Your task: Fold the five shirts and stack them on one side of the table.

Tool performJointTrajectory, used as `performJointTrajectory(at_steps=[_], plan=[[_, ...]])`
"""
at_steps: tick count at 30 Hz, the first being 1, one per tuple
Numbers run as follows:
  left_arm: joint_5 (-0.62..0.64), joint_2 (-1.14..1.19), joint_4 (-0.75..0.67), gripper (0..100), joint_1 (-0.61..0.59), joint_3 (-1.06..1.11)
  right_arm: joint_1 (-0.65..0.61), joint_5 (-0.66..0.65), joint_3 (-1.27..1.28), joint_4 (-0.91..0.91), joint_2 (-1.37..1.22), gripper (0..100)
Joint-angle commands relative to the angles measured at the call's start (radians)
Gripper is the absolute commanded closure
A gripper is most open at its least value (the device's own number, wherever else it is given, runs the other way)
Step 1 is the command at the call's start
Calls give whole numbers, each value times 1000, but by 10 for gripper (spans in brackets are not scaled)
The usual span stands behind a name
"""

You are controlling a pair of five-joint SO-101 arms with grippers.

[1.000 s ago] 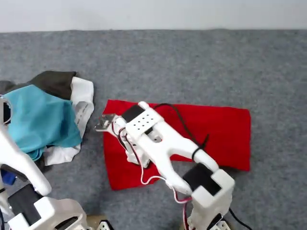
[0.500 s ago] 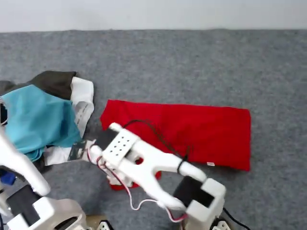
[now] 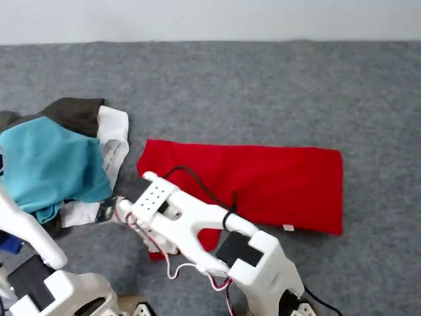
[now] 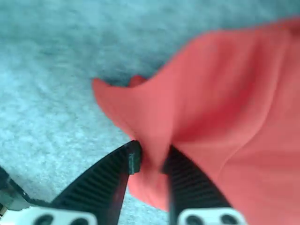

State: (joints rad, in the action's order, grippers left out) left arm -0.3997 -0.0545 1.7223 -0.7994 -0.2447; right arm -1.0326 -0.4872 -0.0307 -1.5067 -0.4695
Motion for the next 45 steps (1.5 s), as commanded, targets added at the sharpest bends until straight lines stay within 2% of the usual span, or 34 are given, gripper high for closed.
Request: performJointTrajectory(at_steps=[1, 14, 28, 33, 39, 42, 45], plan=[[-5, -40, -20, 985, -5, -4, 47, -31, -80, -24, -5, 967], [-5, -40, -20, 985, -3, -4, 102, -109, -141, -30, 50, 988], [-5, -38, -20, 985, 0, -4, 282, -144, -144, 97, 105, 987], [-5, -38, -20, 985, 2, -4, 334, -138, -144, 171, 104, 944], [-5, -38, -20, 985, 3, -4, 430, -137, -155, 245, 65, 842], [-3, -38, -20, 985, 3, -4, 486, -118, -218, 234, 7, 820], [-3, -38, -20, 985, 3, -4, 512, -49, -359, 145, -41, 821]])
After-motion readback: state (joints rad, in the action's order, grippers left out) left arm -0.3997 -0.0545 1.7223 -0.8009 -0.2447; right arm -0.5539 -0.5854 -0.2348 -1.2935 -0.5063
